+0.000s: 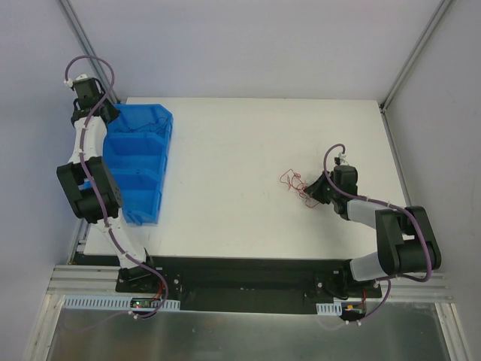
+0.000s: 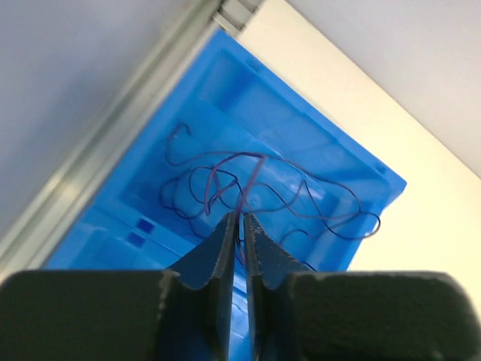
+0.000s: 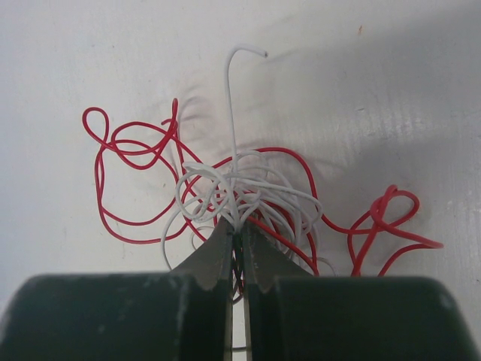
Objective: Untangle the cables
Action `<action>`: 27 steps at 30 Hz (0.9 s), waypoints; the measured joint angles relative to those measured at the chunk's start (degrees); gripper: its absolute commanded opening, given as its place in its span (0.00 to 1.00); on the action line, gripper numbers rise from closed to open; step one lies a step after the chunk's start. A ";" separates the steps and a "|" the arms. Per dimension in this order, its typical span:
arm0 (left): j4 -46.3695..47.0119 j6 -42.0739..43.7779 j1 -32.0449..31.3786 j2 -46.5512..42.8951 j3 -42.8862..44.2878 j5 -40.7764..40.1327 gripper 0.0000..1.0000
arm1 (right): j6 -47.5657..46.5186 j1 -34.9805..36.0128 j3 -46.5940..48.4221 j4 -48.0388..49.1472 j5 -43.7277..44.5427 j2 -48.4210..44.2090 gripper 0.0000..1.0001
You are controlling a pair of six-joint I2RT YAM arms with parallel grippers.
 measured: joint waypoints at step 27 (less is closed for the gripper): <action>-5.77 0.09 -7.52 2.16 -1.75 10.73 0.65 | 0.02 0.00 0.02 -0.26 -1.05 -0.72 0.01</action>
